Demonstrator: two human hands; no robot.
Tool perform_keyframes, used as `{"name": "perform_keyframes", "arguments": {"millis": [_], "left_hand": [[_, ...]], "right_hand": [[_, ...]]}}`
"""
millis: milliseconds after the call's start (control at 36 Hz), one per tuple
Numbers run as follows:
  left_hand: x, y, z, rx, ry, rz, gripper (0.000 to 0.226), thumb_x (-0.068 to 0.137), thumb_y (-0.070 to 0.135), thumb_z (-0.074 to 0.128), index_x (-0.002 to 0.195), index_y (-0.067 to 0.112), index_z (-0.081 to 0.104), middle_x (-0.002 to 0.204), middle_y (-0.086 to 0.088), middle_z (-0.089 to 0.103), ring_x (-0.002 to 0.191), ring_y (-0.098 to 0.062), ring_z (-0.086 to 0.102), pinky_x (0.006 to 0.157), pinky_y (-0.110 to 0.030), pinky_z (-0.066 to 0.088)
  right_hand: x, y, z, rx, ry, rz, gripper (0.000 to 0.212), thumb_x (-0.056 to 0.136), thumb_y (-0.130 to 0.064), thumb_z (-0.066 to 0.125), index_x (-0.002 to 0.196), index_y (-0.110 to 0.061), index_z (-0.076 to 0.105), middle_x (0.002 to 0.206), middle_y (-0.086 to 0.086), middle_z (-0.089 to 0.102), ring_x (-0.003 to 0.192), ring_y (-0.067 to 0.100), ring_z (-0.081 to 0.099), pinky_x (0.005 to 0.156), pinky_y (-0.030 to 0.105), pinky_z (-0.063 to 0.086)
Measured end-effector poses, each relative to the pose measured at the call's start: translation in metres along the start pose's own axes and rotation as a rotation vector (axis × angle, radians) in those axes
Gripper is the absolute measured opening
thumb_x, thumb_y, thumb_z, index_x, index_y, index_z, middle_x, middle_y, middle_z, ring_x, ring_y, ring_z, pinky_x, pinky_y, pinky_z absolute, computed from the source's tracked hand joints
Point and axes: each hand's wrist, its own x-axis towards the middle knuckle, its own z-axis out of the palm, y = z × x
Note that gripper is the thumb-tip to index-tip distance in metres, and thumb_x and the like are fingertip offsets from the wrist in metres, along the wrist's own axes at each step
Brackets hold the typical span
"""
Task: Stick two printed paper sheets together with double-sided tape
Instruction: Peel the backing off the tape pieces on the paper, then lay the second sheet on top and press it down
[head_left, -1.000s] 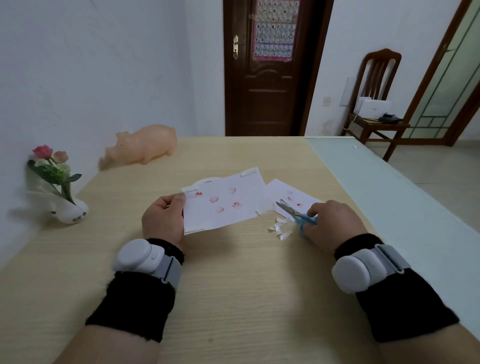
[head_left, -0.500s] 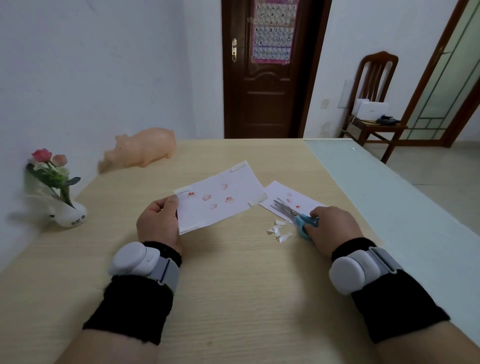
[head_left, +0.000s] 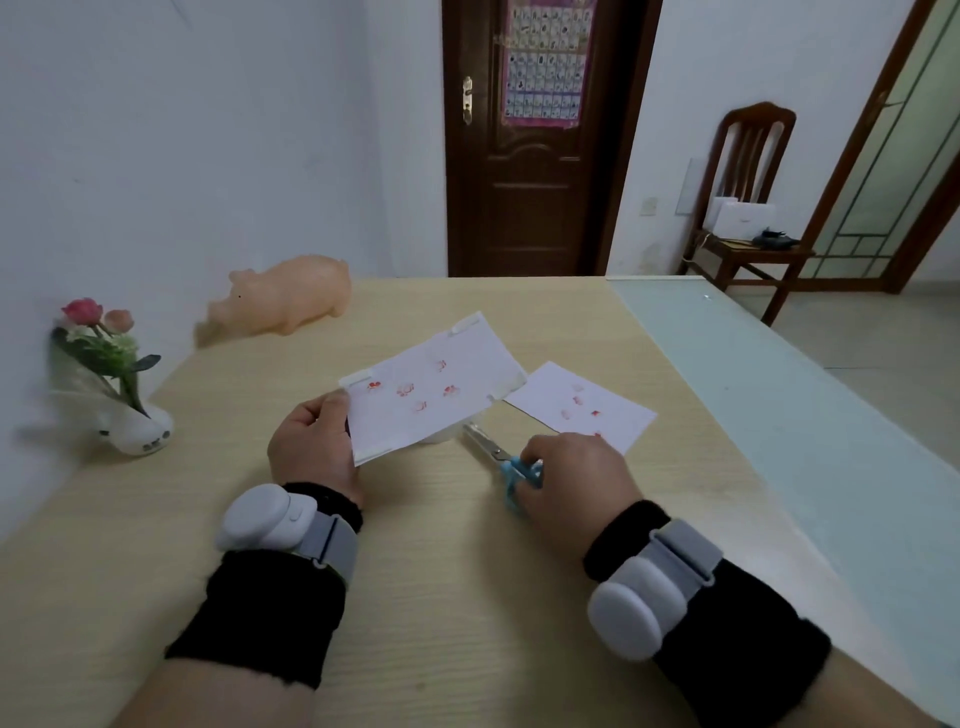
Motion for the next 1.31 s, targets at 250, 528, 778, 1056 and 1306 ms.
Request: {"name": "perform_keyframes", "arguments": {"millis": [250, 528, 778, 1056, 1306], "left_hand": [[-0.002, 0.001, 0.000, -0.007, 0.003, -0.013, 0.012, 0.061, 0.038, 0.065, 0.058, 0.027, 0.069, 0.073, -0.002, 0.066, 0.070, -0.023, 0.058, 0.069, -0.039, 0.046], [-0.008, 0.006, 0.000, 0.028, -0.012, -0.009, 0.014, 0.062, 0.038, 0.063, 0.055, 0.027, 0.068, 0.071, -0.002, 0.065, 0.070, -0.024, 0.057, 0.069, -0.038, 0.045], [-0.010, 0.006, 0.003, 0.066, -0.033, -0.019, 0.015, 0.064, 0.035, 0.065, 0.060, 0.021, 0.068, 0.076, -0.006, 0.068, 0.071, -0.026, 0.059, 0.071, -0.040, 0.047], [-0.021, 0.008, 0.009, 0.447, -0.235, 0.149, 0.013, 0.088, 0.021, 0.060, 0.080, 0.012, 0.065, 0.070, 0.004, 0.060, 0.061, -0.008, 0.052, 0.048, -0.007, 0.038], [-0.035, 0.008, 0.016, 0.754, -0.345, 0.259, 0.003, 0.082, 0.017, 0.064, 0.080, 0.020, 0.064, 0.070, 0.009, 0.062, 0.068, -0.011, 0.055, 0.059, -0.022, 0.038]], "right_hand": [[0.007, 0.008, 0.002, -0.077, 0.011, 0.071, 0.024, 0.091, -0.033, 0.047, 0.088, -0.013, 0.060, 0.086, 0.003, 0.060, 0.079, 0.021, 0.051, 0.066, 0.027, 0.036], [0.026, 0.028, 0.004, -0.113, 0.018, 0.119, 0.028, 0.094, -0.033, 0.044, 0.100, -0.013, 0.062, 0.104, 0.007, 0.058, 0.096, 0.024, 0.054, 0.070, 0.027, 0.034], [0.036, 0.071, -0.003, -0.049, 0.107, 0.296, 0.034, 0.093, -0.024, 0.042, 0.124, -0.024, 0.056, 0.135, -0.003, 0.051, 0.128, 0.027, 0.034, 0.099, 0.038, 0.032], [0.048, 0.089, 0.003, -0.052, -0.067, 0.469, 0.045, 0.097, -0.021, 0.030, 0.142, -0.022, 0.030, 0.151, 0.000, 0.030, 0.145, 0.027, 0.004, 0.113, 0.051, 0.014], [0.047, 0.088, 0.001, -0.032, -0.010, 0.380, 0.030, 0.097, -0.021, 0.034, 0.122, -0.012, 0.047, 0.121, 0.011, 0.056, 0.113, 0.030, 0.050, 0.092, 0.036, 0.040]]}}
